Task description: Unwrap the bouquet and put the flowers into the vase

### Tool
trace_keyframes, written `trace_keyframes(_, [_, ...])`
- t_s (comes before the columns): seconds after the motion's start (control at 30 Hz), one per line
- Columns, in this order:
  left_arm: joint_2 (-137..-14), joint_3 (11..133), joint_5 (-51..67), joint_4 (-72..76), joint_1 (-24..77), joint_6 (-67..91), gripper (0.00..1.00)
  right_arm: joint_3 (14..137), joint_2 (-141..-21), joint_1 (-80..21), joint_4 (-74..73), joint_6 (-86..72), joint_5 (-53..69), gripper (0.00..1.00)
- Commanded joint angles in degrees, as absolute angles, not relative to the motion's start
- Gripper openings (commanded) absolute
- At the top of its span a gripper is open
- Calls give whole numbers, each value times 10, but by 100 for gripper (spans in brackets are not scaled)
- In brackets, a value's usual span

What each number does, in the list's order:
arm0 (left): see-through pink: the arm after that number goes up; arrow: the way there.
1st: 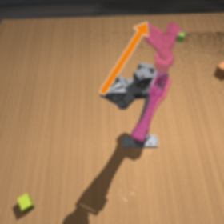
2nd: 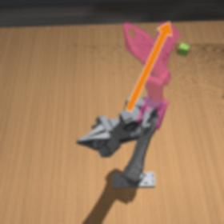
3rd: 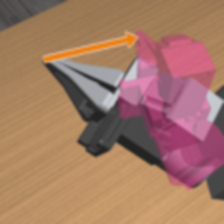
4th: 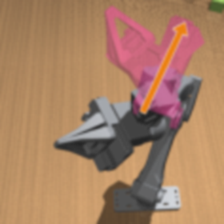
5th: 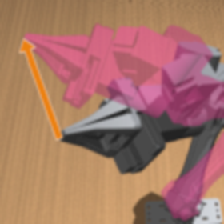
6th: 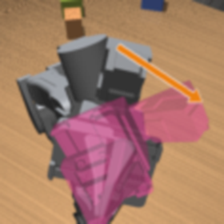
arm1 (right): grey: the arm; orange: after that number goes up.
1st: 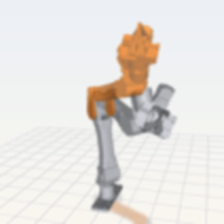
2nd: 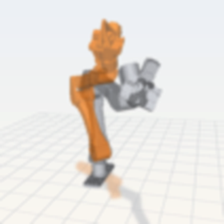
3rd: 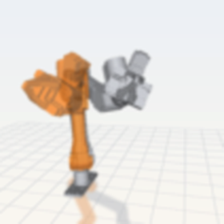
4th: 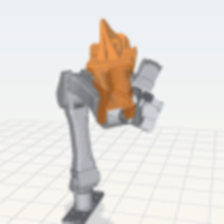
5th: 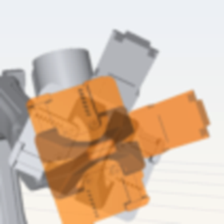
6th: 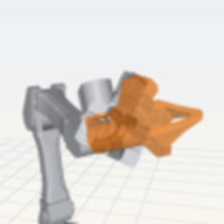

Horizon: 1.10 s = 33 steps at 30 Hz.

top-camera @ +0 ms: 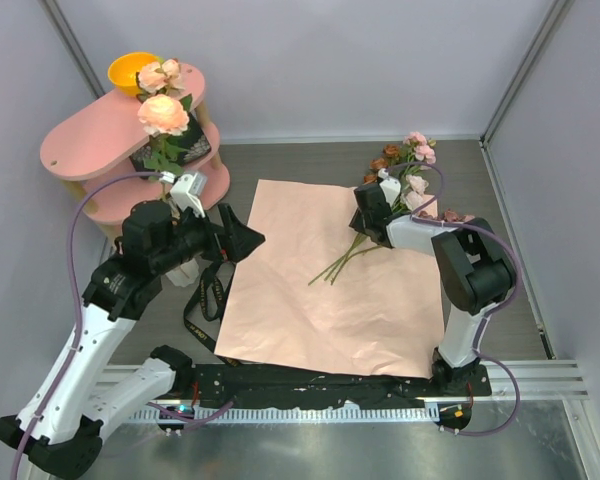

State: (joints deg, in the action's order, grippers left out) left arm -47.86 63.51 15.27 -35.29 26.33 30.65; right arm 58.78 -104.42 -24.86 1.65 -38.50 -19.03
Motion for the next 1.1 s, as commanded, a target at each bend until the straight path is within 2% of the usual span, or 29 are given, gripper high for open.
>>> trace_keyframes(0.0, [-461, 632, 184, -322, 261, 317, 98, 609, -1052, -250, 27, -393, -219, 33])
trace_keyframes(0.4, [-453, 621, 184, -323, 260, 342, 96, 600, -1048, -249, 38, -367, -250, 34])
trace_keyframes(0.6, [-455, 616, 181, -322, 261, 345, 96, 602, -1077, -250, 58, -374, -225, 34])
trace_keyframes(0.77, [-455, 616, 181, -329, 261, 352, 96, 646, -1129, -251, 48, -350, -208, 41])
trace_keyframes(0.9, [-454, 606, 171, -330, 261, 352, 96, 692, -1161, -274, -30, -331, -306, 43])
trace_keyframes(0.97, [-451, 599, 166, -330, 261, 360, 95, 698, -1166, -286, -34, -321, -338, 38])
trace_keyframes(1.07, [-450, 602, 167, -333, 261, 363, 95, 702, -1169, -286, -26, -322, -334, 24])
